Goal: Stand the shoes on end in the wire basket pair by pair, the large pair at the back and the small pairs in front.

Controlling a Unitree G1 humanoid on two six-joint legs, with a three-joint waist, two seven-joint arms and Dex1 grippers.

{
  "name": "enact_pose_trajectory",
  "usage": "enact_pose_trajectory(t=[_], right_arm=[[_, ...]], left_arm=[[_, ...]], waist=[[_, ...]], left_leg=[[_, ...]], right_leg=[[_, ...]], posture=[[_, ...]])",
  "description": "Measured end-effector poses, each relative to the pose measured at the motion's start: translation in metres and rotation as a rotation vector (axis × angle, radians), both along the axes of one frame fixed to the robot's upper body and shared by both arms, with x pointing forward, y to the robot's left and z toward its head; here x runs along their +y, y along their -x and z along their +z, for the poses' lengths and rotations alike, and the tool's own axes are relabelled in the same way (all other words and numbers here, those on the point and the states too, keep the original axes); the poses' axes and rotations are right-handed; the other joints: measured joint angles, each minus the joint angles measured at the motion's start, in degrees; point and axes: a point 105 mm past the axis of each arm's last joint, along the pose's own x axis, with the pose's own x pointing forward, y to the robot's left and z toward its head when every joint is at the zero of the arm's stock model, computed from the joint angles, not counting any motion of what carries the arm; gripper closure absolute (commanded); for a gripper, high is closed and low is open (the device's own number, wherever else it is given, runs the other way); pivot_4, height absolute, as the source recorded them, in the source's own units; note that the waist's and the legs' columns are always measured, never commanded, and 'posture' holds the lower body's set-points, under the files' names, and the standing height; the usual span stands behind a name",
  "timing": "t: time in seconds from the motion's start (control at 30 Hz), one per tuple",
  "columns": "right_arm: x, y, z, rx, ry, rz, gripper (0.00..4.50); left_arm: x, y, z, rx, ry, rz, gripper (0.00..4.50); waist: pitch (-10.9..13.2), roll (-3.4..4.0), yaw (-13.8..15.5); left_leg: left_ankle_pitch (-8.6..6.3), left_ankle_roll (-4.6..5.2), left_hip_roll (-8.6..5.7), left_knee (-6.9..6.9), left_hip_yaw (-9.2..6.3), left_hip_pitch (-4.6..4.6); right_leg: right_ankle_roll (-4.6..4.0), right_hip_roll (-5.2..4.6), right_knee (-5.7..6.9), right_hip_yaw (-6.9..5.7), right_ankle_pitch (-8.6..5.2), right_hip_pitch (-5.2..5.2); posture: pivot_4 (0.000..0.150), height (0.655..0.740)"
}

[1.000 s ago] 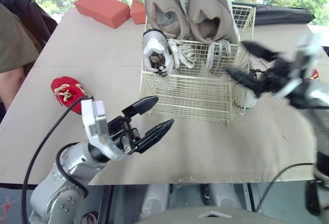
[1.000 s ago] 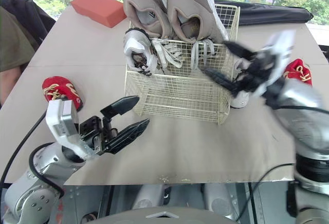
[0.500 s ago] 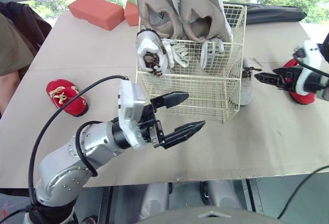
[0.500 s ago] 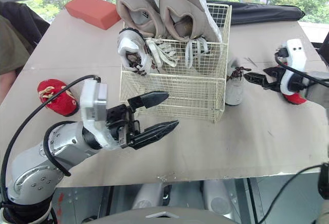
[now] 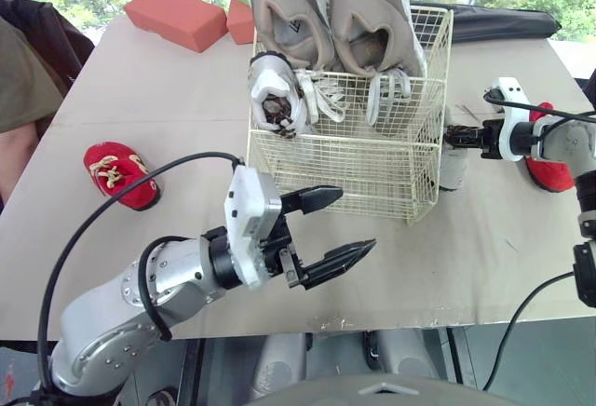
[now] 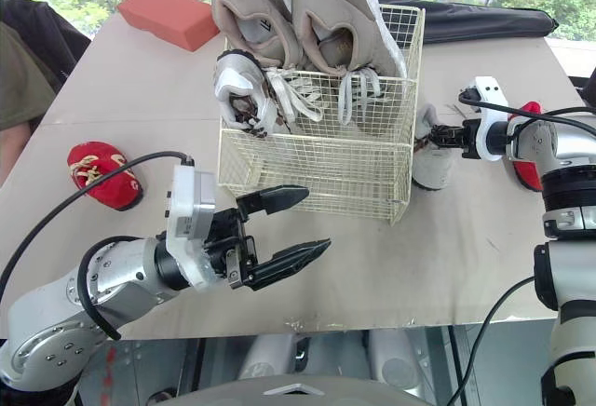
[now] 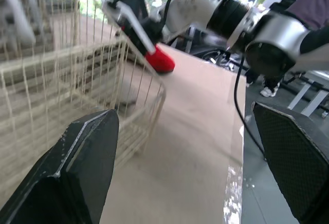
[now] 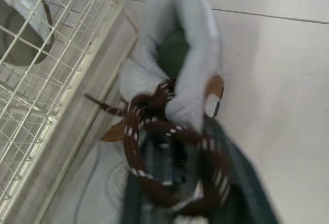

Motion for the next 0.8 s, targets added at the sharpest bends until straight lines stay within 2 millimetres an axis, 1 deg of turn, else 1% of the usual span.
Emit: enact_pose_trajectory(t=[0.1, 0.13, 0.2, 0.27, 0.3, 0.37, 0.43, 0.47, 0.53, 0.63, 0.67, 0.73, 0.77, 0.8], right_arm=[[-0.010, 0.010, 0.000, -0.023, -0.042, -0.021, 4.46], [-0.016, 0.019, 0.002, -0.045, -0.073, -0.034, 4.46], [-0.025, 0.029, 0.010, -0.081, -0.112, -0.057, 4.46], [-0.041, 0.045, 0.030, -0.199, -0.136, -0.110, 4.46], [-0.044, 0.049, 0.038, -0.242, -0.140, -0.122, 4.46], [-0.052, 0.063, 0.060, -0.398, -0.152, -0.152, 4.46], [-0.042, 0.077, 0.089, -0.624, -0.247, -0.136, 4.46], [-0.037, 0.083, 0.100, -0.706, -0.283, -0.125, 4.46], [-0.019, 0.096, 0.126, -0.882, -0.344, -0.091, 4.46], [0.015, 0.117, 0.160, -1.094, -0.393, -0.009, 4.46], [0.034, 0.125, 0.172, -1.167, -0.441, 0.029, 4.46], [0.048, 0.129, 0.179, -1.216, -0.464, 0.037, 4.46], [0.054, 0.128, 0.178, -1.230, -0.453, 0.027, 4.46], [0.064, 0.126, 0.175, -1.258, -0.403, 0.009, 4.46]], left_arm=[[0.003, 0.002, -0.005, -0.007, 0.007, -0.013, 0.00], [0.003, 0.003, -0.005, -0.012, 0.017, -0.029, 0.00], [0.005, 0.003, -0.006, -0.014, 0.023, -0.044, 0.00], [0.004, 0.004, -0.002, -0.029, 0.055, -0.073, 0.00], [0.003, 0.005, -0.001, -0.031, 0.061, -0.081, 0.00], [0.001, 0.004, 0.005, -0.045, 0.087, -0.107, 0.00], [-0.001, -0.002, 0.015, -0.072, 0.131, -0.123, 0.00], [-0.001, -0.005, 0.019, -0.083, 0.153, -0.128, 0.00], [0.000, -0.015, 0.029, -0.106, 0.191, -0.115, 0.00], [0.014, -0.033, 0.044, -0.110, 0.241, -0.085, 0.00], [0.021, -0.036, 0.047, -0.106, 0.240, -0.087, 0.00], [0.024, -0.035, 0.050, -0.103, 0.247, -0.105, 0.00], [0.026, -0.034, 0.050, -0.096, 0.244, -0.116, 0.00], [0.028, -0.034, 0.048, -0.089, 0.228, -0.129, 0.00]], waist=[[0.02, 0.03, 1.02], [0.02, 0.04, 1.47], [0.06, 0.10, 1.87], [0.05, 0.11, 2.07], [0.06, 0.11, 2.08], [0.04, 0.09, 2.09], [0.04, 0.10, 1.73], [0.03, 0.11, 1.33], [0.02, 0.13, 0.55], [0.02, 0.14, -0.21], [0.02, 0.14, -0.68], [0.02, 0.13, -0.76], [0.00, 0.10, -0.77], [-0.01, 0.10, -0.76]], left_leg=[[-0.01, 0.01, 0.01, 0.00, -0.08, -0.06], [-0.01, 0.01, 0.02, 0.01, -0.11, -0.10], [-0.01, 0.02, 0.02, 0.01, -0.02, -0.11], [-0.02, 0.03, 0.02, 0.02, 0.01, -0.10], [-0.02, 0.04, 0.01, 0.03, 0.01, -0.10], [-0.02, 0.04, 0.01, 0.03, -0.01, -0.05], [-0.02, 0.04, 0.03, 0.07, 0.00, 0.04], [-0.02, 0.04, 0.05, 0.08, 0.00, 0.08], [-0.01, 0.03, 0.05, 0.10, -0.02, 0.12], [0.00, 0.03, 0.07, 0.12, -0.03, 0.18], [0.00, 0.02, 0.08, 0.13, -0.05, 0.18], [0.00, 0.01, 0.06, 0.13, -0.05, 0.14], [0.03, -0.03, 0.05, 0.13, -0.05, 0.11], [0.13, -0.20, 0.03, 0.13, -0.04, 0.09]], right_leg=[[0.00, -0.01, 0.01, -0.10, 0.00, 0.00], [0.00, -0.02, -0.01, -0.12, 0.00, -0.02], [0.00, -0.03, 0.00, -0.04, 0.00, -0.04], [0.01, -0.03, 0.01, -0.01, 0.00, -0.05], [0.01, -0.02, 0.02, -0.02, 0.00, -0.05], [0.01, 0.02, 0.10, -0.04, 0.00, -0.04], [0.02, 0.08, 0.22, 0.00, 0.01, -0.02], [0.02, 0.10, 0.29, 0.02, 0.01, -0.01], [0.04, 0.13, 0.36, 0.03, 0.02, -0.01], [0.04, 0.16, 0.46, 0.05, 0.03, -0.01], [0.04, 0.16, 0.48, 0.03, 0.02, -0.01], [0.04, 0.11, 0.40, 0.02, 0.02, -0.01], [0.04, 0.09, 0.34, 0.02, 0.02, -0.01], [0.05, 0.08, 0.30, 0.01, 0.02, -0.02]], posture=[[0.150, 0.7400], [0.150, 0.7400], [0.150, 0.7400], [0.150, 0.7400], [0.150, 0.7400], [0.150, 0.7400], [0.150, 0.7400], [0.150, 0.7400], [0.150, 0.7400], [0.150, 0.7400], [0.150, 0.7400], [0.150, 0.7400], [0.150, 0.7400], [0.150, 0.7400]])
